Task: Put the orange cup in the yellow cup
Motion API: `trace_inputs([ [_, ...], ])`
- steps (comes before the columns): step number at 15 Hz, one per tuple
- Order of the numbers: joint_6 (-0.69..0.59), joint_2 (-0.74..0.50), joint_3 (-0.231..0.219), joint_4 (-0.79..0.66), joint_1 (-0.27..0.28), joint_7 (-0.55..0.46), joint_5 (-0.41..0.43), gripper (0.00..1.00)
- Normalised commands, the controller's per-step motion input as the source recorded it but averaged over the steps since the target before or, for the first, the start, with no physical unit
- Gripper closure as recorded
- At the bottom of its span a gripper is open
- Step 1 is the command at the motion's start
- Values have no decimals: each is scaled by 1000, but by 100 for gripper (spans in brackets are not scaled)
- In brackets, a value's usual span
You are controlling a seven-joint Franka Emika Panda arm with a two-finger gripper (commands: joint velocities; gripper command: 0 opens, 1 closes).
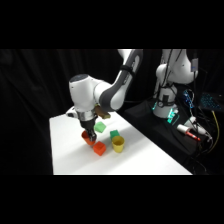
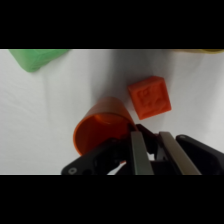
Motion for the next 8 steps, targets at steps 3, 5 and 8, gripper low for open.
trace_inputs([
  [3, -266, -348, -39, -114, 101, 149, -133, 96],
  [5, -201, -355, -19, -161, 93, 161, -138, 96],
  [8, -144, -381, 4, -243, 81, 172, -135, 96],
])
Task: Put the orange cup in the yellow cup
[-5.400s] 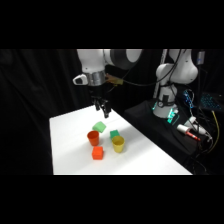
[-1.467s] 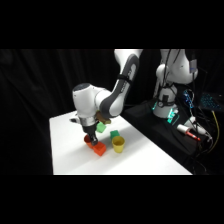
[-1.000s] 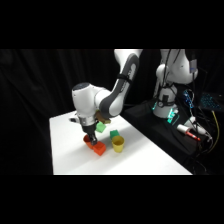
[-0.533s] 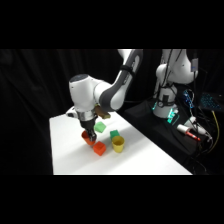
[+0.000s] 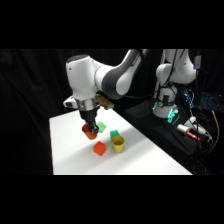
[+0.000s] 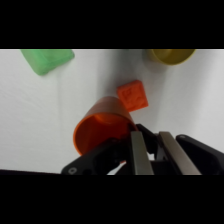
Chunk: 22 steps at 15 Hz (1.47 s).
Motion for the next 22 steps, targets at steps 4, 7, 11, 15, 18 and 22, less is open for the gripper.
trace_inputs([
  [4, -56, -396, 26, -355, 54, 179, -116, 96],
  [7, 48, -418, 42, -453, 47, 188, -116, 96],
  [11, 133, -407, 58, -478, 58, 205, -132, 96],
  [15, 173, -328, 64, -404, 57, 199, -141, 96],
  [18, 190, -240, 63, -307, 45, 167, -125, 96],
  [22, 256, -171, 53, -233, 31, 124, -97, 96],
])
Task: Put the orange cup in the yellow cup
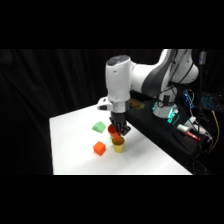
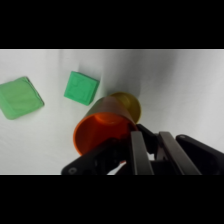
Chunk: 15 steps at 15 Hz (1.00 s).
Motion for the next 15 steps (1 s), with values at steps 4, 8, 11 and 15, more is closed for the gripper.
trace_inputs([
  [4, 247, -116, 38, -160, 14, 90, -66, 96],
  [8, 200, -83, 40, -113, 2, 53, 0, 96],
  [11, 167, -62, 42, -86, 4, 46, 25, 64],
  [15, 140, -70, 36, -79, 7, 53, 24, 33],
])
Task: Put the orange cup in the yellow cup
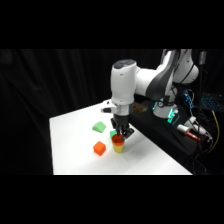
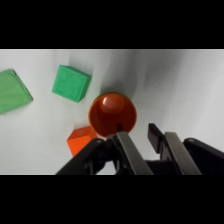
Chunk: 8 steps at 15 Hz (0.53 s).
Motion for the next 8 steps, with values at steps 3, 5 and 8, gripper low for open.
trace_inputs([
  [3, 49, -104, 16, -66, 11, 75, -25, 9],
  [5, -63, -128, 2, -24, -1, 56, -38, 0],
  [8, -232, -161, 9, 43, -24, -26, 17, 0],
])
